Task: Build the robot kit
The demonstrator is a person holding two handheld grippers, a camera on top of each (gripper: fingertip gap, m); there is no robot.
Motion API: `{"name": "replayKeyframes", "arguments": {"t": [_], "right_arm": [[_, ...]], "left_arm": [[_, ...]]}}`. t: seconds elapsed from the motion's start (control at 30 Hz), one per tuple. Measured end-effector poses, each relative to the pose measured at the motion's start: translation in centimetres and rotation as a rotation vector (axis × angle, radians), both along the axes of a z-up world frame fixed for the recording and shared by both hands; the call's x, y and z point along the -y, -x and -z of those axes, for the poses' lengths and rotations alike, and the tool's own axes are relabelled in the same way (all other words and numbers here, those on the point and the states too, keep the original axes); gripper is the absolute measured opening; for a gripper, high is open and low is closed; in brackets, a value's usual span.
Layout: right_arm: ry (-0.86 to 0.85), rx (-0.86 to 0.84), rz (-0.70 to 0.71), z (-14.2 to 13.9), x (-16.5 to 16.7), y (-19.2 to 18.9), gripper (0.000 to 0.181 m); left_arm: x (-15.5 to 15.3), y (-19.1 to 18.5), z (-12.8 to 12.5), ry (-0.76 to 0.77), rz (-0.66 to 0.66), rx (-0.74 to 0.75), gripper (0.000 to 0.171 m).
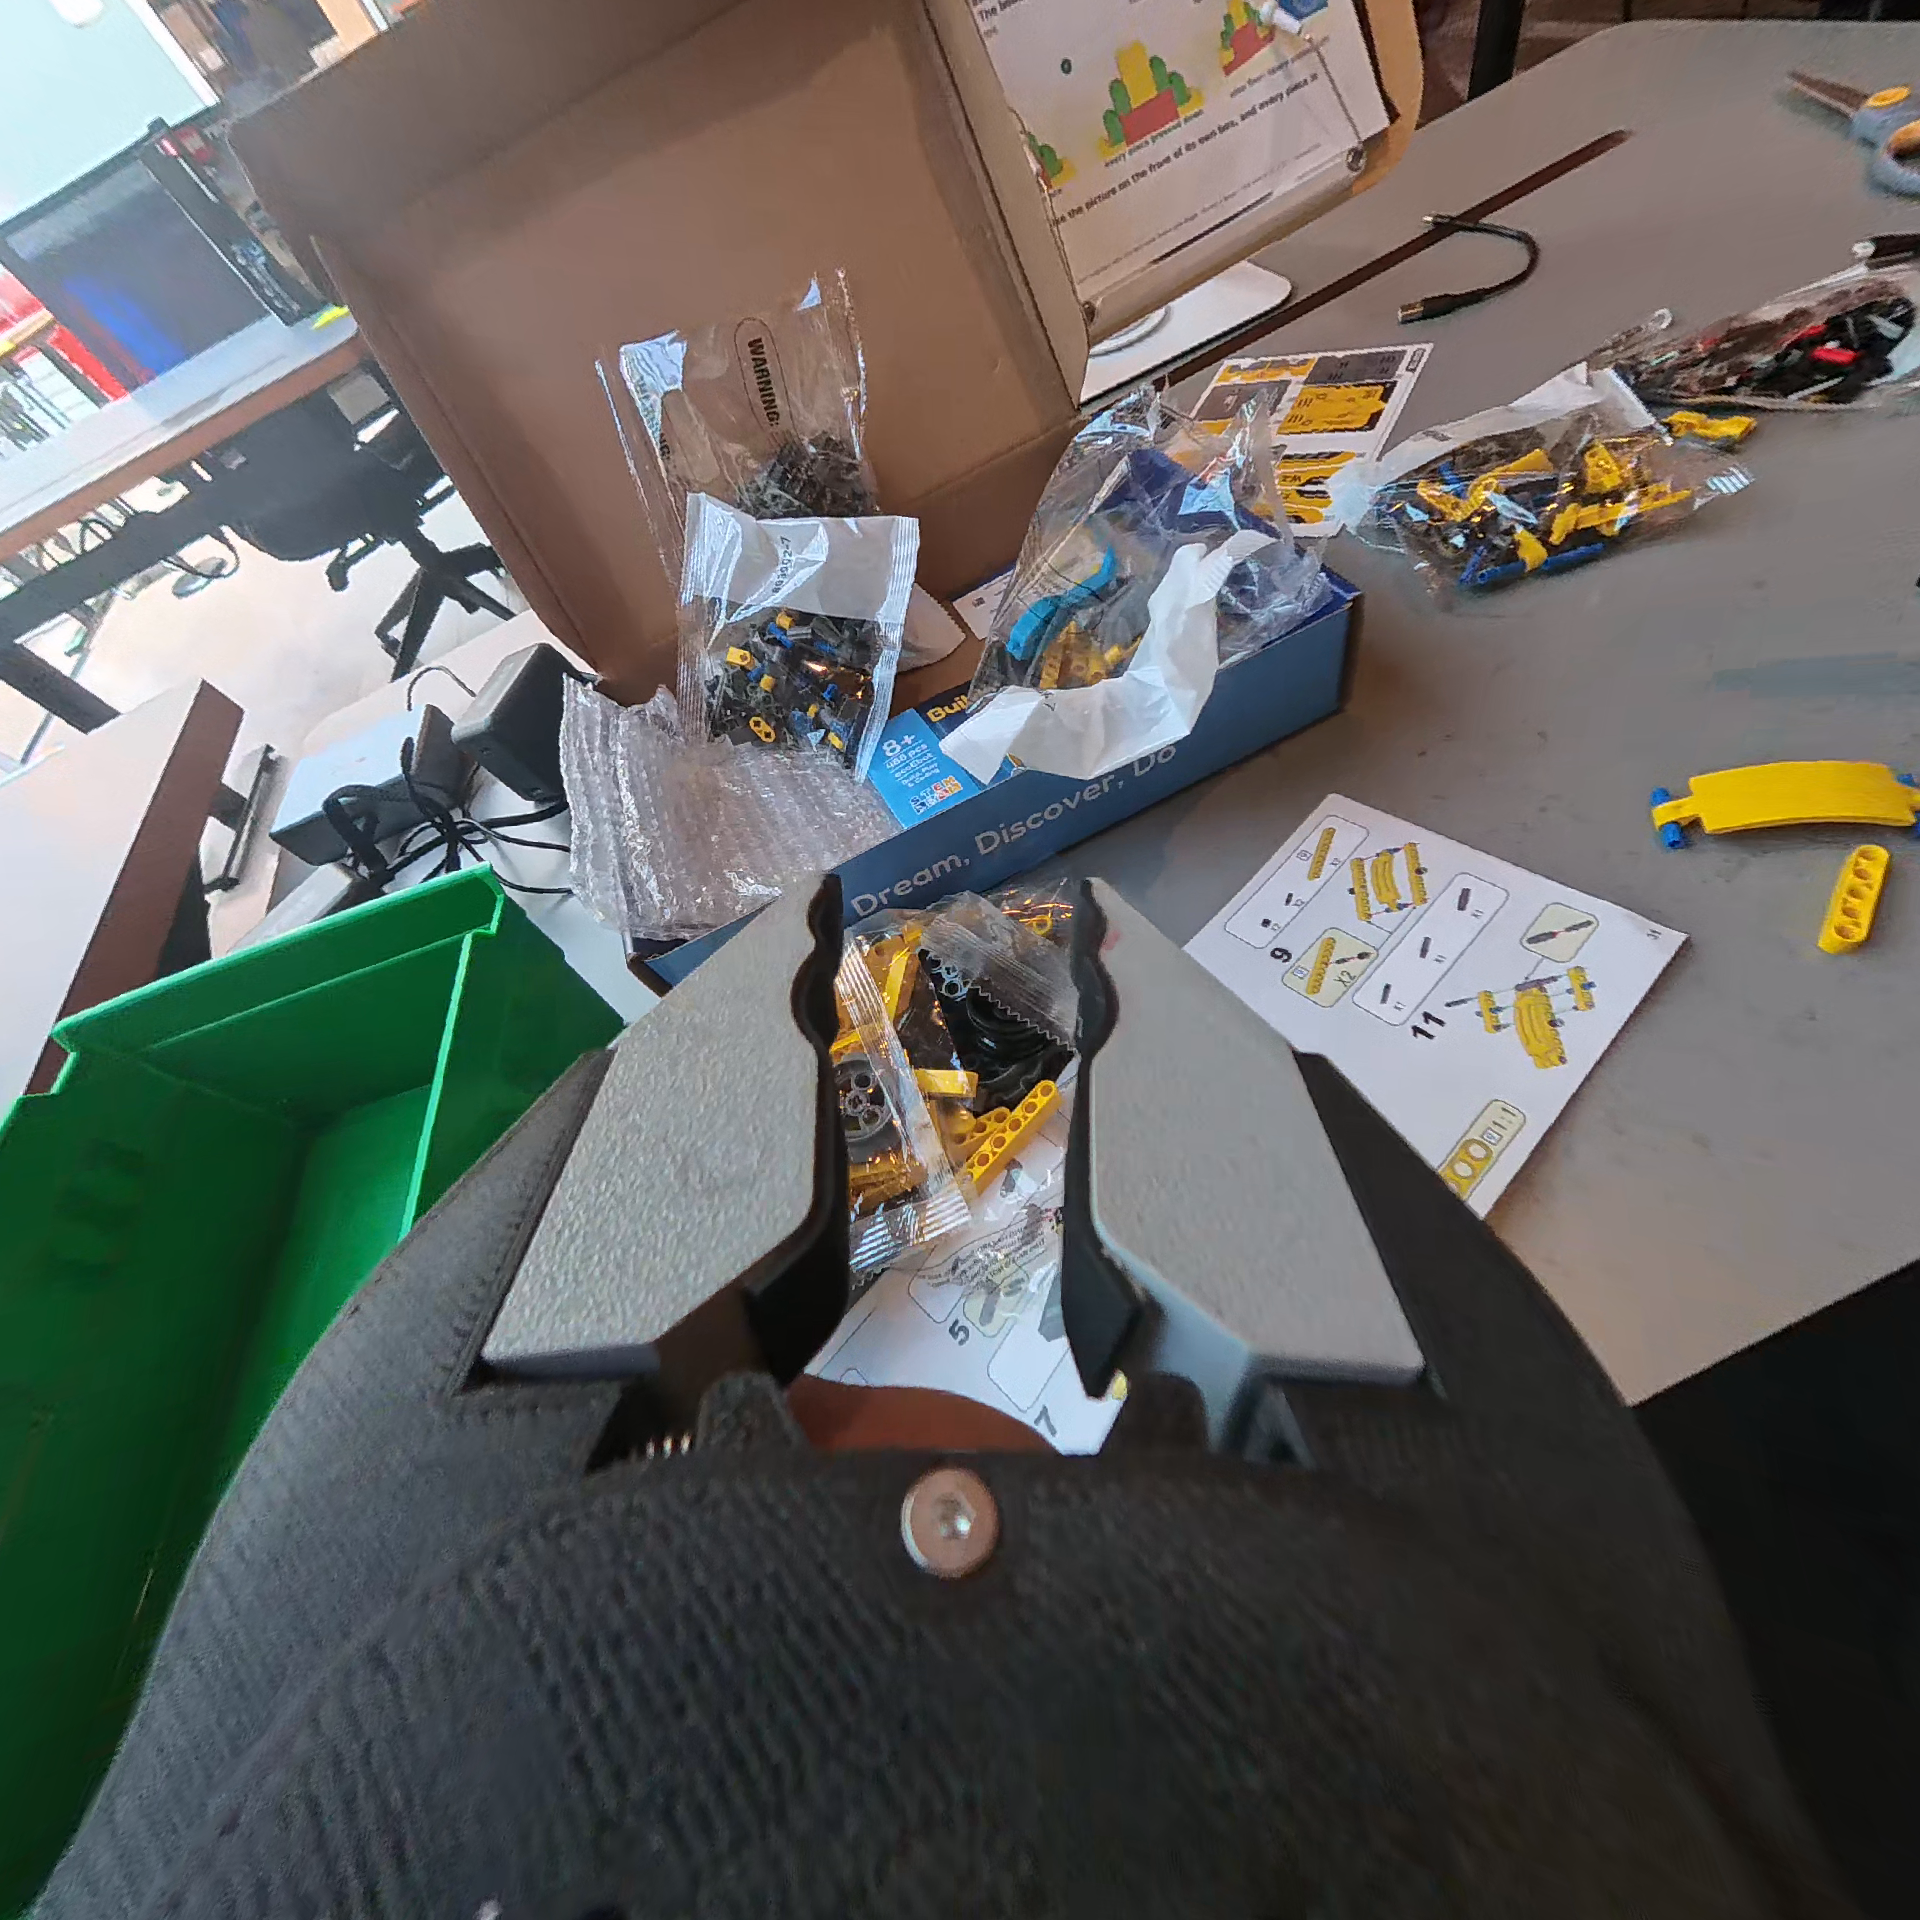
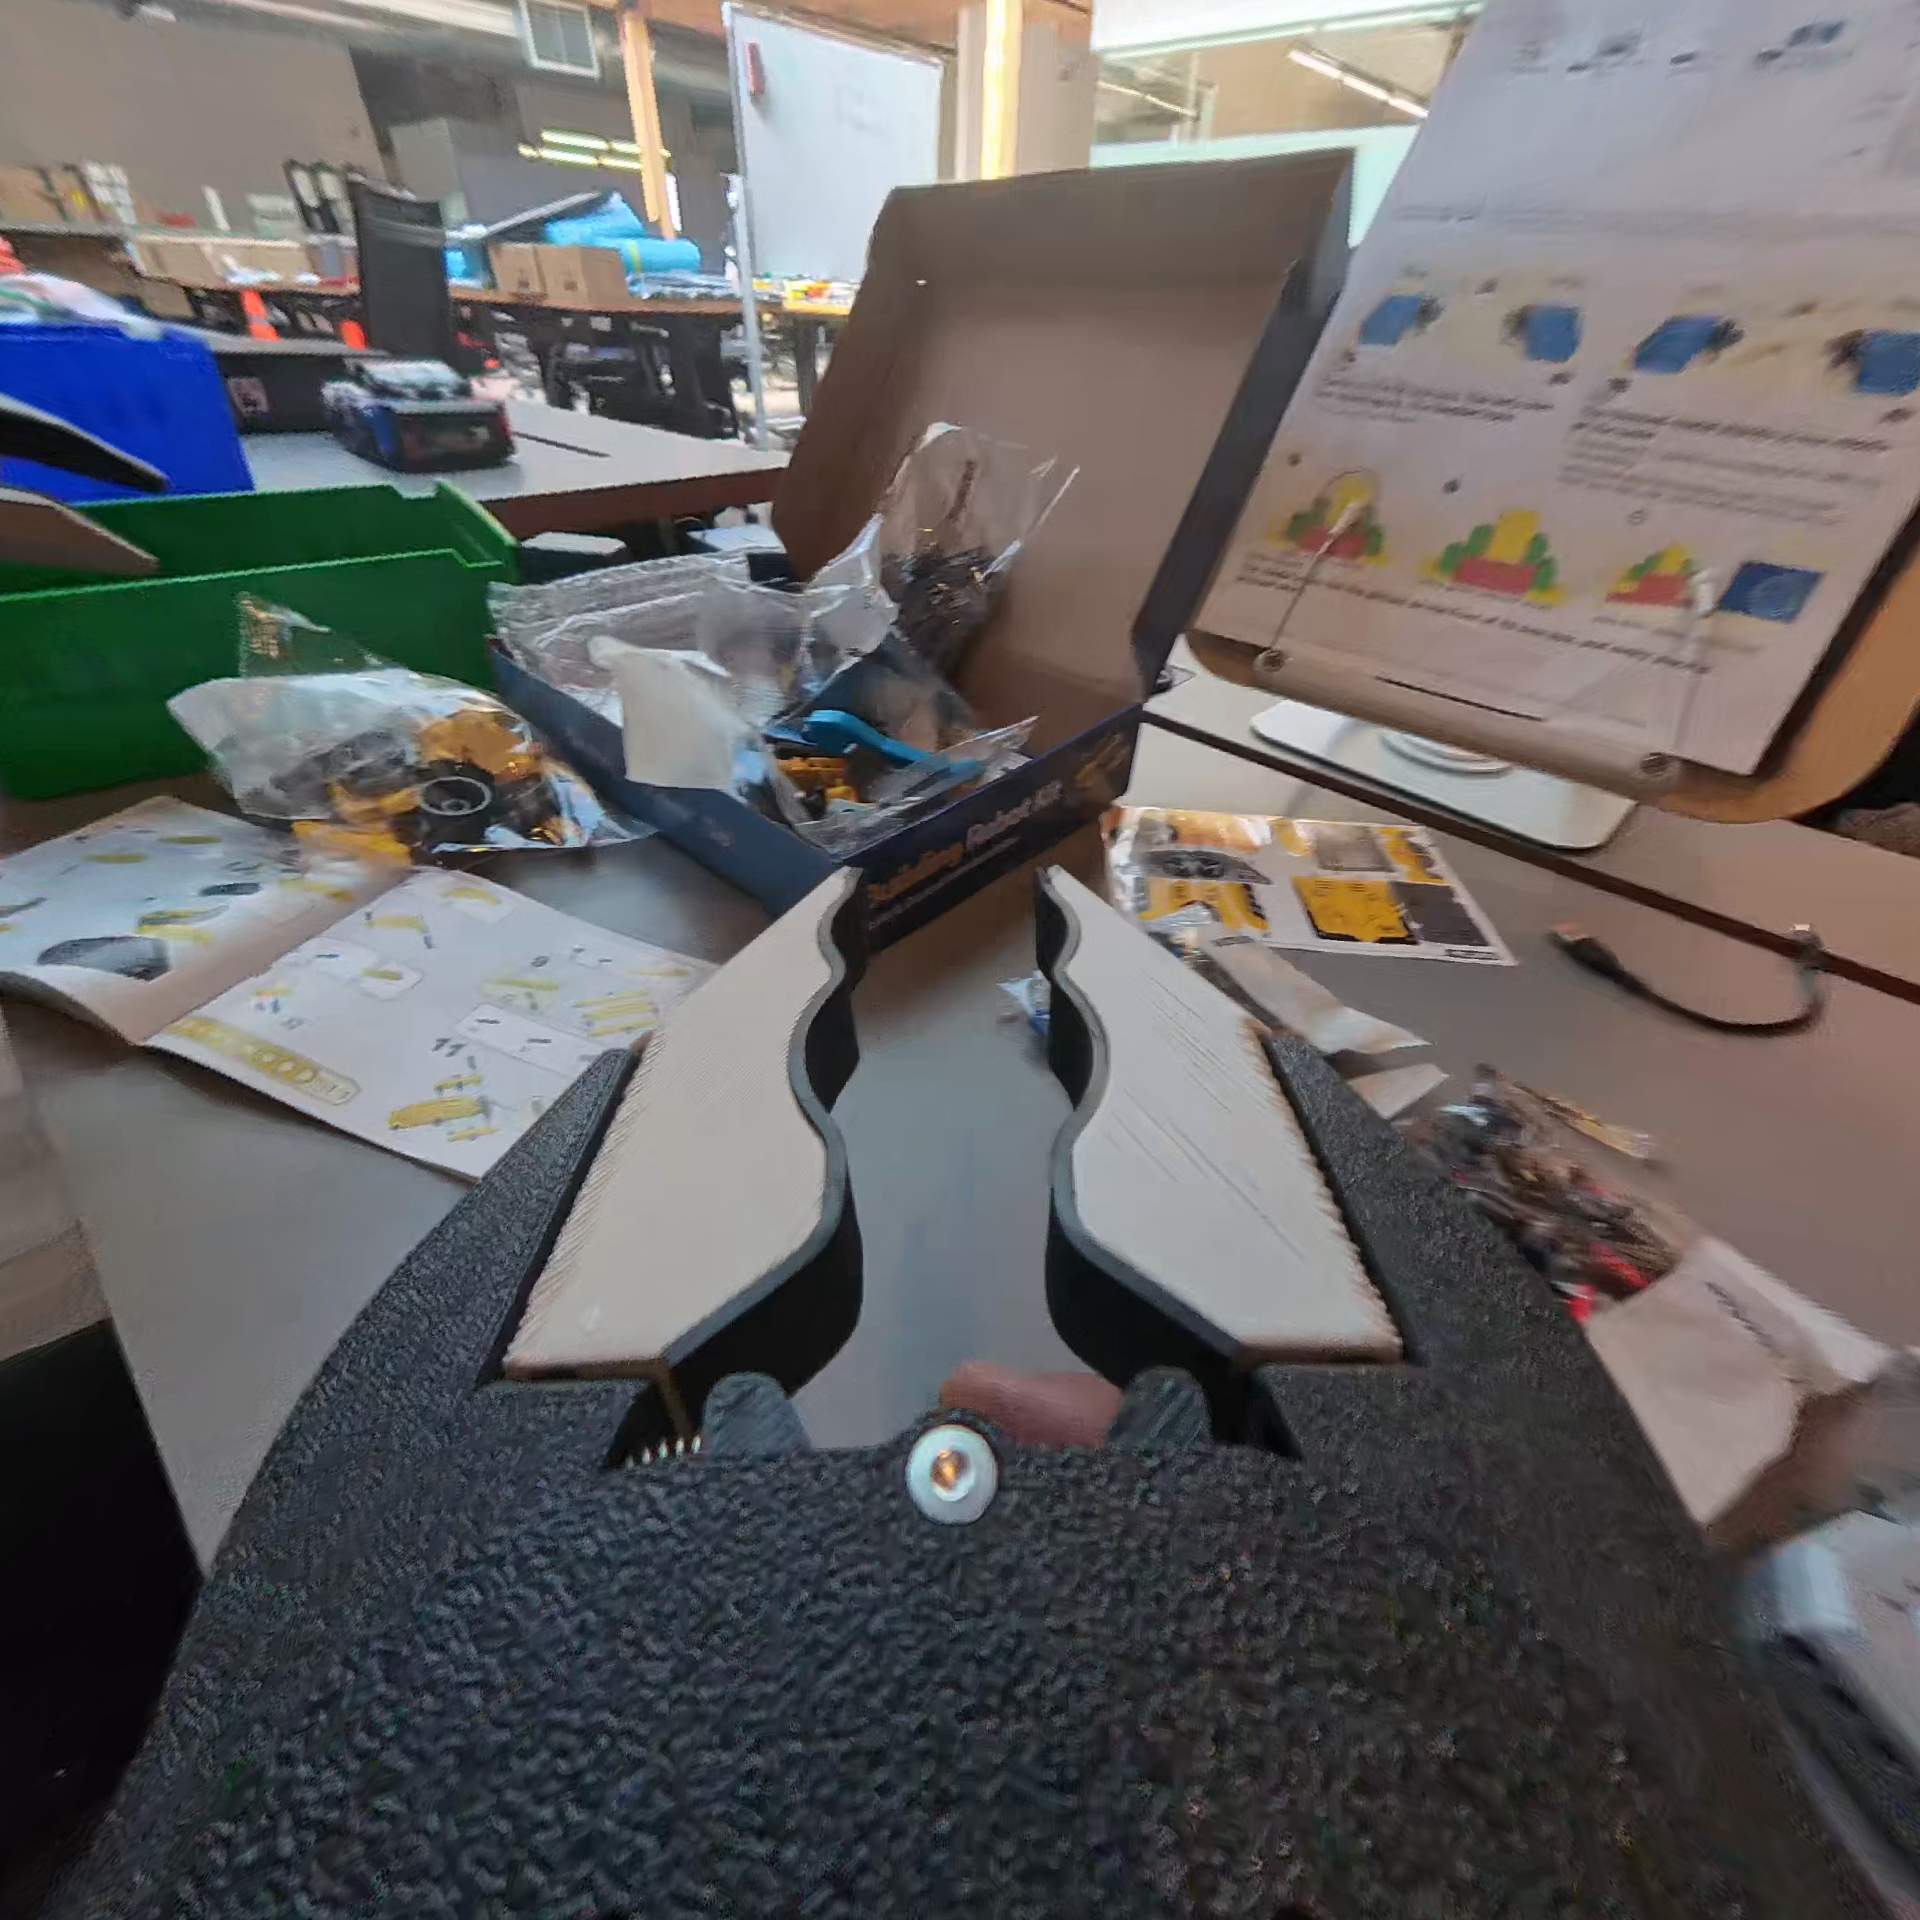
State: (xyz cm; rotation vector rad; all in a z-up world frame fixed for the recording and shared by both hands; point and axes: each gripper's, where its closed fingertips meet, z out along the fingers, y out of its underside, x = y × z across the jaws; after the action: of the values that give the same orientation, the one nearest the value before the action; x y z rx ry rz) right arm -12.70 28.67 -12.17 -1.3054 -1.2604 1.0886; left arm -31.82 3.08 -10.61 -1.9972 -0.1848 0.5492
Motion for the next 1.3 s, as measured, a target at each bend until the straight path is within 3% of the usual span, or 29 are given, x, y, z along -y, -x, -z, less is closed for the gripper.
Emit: {"name": "replayKeyframes", "arguments": {"t": [0.13,0.3,0.43,0.57,0.7,0.8,0.97,1.13,1.2,1.3], "right_arm": [[0.059,0.089,0.074,-1.4,-4.3,-2.3,0.030],[0.120,0.040,0.132,-3.5,-7.3,-4.6,0.024],[0.137,0.071,0.116,-3.3,-7.3,-4.8,0.024],[0.143,0.106,0.038,-2.6,-5.0,-3.5,0.024],[0.105,0.307,-0.006,1.2,-2.8,-1.9,0.035],[0.035,0.485,0.057,5.2,-3.6,-1.0,0.038],[-0.069,0.644,0.114,8.2,-5.3,1.9,0.039],[-0.050,0.873,0.116,11.8,-7.2,4.6,0.050],[-0.035,0.947,0.107,13.2,-7.9,5.0,0.043],[0.015,0.984,0.032,14.1,-7.0,5.3,0.013]], "left_arm": [[-0.5,-0.8,0.0,-0.017,0.036,0.034,0.041],[-1.2,-2.0,-0.2,-0.026,0.078,0.042,0.041],[-1.6,-2.7,0.1,-0.019,0.109,0.060,0.042],[-3.1,-5.3,0.7,-0.034,0.212,0.139,0.044],[-4.4,-6.7,2.4,0.033,0.239,0.133,0.044],[-4.9,-7.2,3.3,0.066,0.254,0.142,0.045],[-4.6,-7.6,2.9,0.055,0.268,0.144,0.044],[-4.2,-7.4,2.3,0.046,0.266,0.129,0.045],[-3.9,-7.1,2.0,0.042,0.256,0.119,0.044],[-3.6,-6.9,1.6,0.029,0.251,0.117,0.044]]}}
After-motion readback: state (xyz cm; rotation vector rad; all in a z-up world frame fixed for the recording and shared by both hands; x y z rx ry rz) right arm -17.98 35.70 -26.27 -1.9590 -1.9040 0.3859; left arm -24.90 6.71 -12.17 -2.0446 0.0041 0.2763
